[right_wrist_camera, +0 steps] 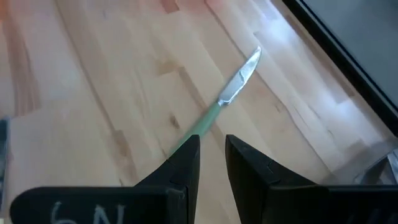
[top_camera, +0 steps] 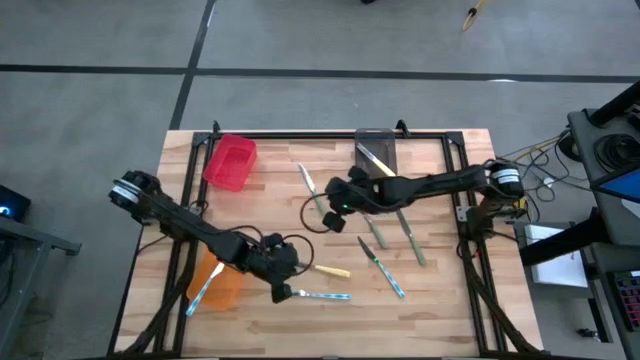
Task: Sort silverware by color (type)
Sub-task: Put the left green knife into the red bin
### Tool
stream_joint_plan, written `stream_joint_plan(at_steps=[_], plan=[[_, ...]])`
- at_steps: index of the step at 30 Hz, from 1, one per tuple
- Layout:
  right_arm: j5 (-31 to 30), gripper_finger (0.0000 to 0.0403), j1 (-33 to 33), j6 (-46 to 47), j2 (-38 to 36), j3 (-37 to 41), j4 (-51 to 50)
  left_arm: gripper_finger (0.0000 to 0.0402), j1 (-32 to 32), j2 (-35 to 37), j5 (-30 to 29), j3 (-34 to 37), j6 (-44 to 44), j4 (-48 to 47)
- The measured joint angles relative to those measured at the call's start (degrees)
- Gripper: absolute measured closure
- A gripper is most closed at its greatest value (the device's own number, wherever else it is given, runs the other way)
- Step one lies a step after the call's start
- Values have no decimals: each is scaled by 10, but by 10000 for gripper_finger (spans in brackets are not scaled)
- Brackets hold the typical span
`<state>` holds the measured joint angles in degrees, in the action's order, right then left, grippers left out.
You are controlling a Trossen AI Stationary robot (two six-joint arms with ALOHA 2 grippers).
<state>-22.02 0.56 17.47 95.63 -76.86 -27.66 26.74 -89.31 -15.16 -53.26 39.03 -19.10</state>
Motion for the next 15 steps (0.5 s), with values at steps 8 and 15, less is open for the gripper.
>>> stream_joint_plan(at_steps=[8, 15], plan=[[0, 335, 6, -16, 21, -28, -8, 402, 17, 92, -77, 13, 17, -69], [0, 335, 9, -8, 36, -23, 25, 402, 22, 137, -115, 15, 50, -104]])
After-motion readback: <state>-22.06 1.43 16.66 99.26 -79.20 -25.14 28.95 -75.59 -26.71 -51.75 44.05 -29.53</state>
